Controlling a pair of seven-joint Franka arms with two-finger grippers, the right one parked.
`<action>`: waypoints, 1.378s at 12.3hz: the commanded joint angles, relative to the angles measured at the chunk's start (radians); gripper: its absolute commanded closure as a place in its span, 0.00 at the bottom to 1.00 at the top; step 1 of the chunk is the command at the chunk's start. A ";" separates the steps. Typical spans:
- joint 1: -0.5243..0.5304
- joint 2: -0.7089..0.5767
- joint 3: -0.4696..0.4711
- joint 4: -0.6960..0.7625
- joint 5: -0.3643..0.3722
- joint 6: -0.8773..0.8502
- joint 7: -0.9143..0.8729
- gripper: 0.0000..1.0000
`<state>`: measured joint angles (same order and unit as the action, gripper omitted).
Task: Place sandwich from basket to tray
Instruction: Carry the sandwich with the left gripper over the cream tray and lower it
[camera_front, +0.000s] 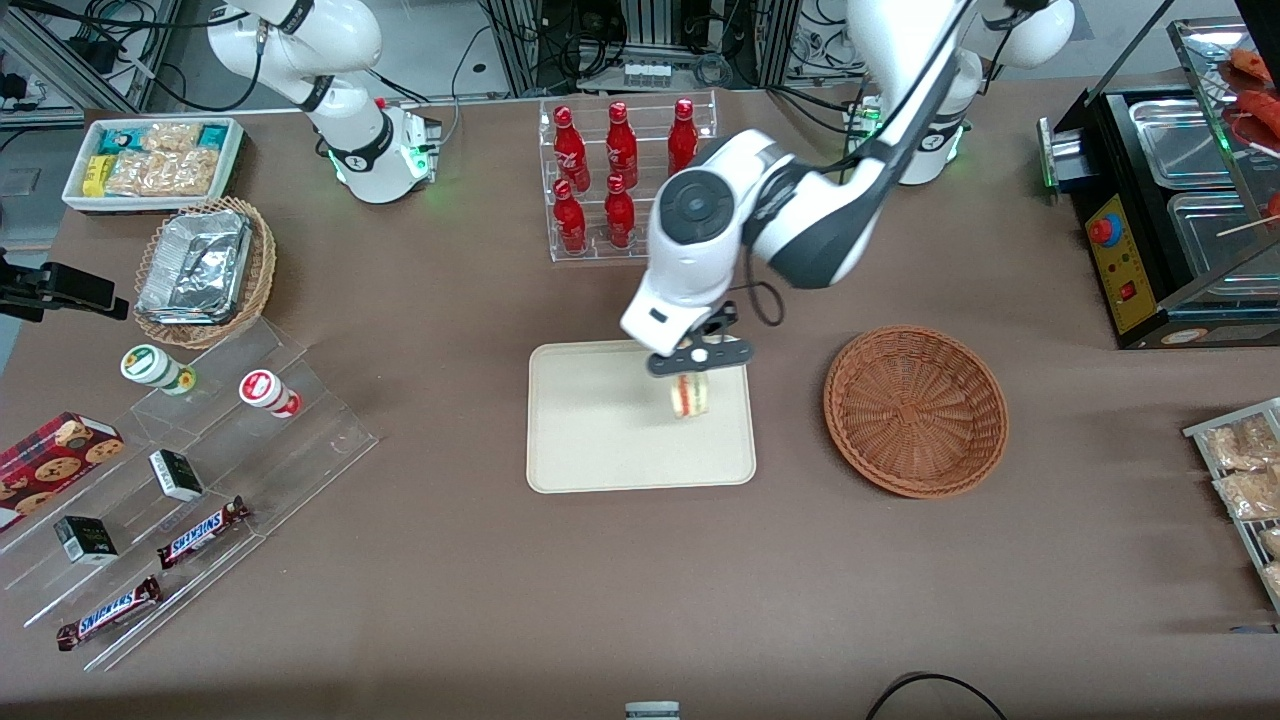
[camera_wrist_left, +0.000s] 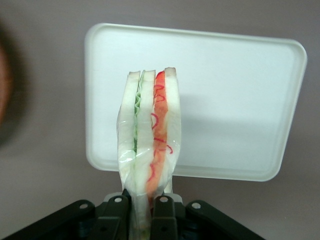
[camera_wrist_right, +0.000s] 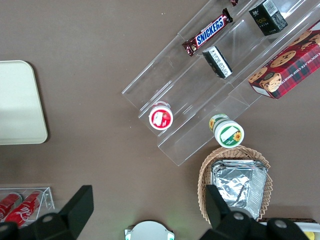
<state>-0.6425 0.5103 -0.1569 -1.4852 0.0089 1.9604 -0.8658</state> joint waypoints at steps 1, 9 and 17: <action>-0.019 0.108 0.008 0.075 -0.015 0.075 0.073 1.00; -0.071 0.275 0.011 0.106 -0.003 0.186 0.017 1.00; -0.071 0.295 0.014 0.111 0.013 0.224 0.019 0.52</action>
<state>-0.7000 0.7874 -0.1533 -1.4060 0.0105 2.1754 -0.8333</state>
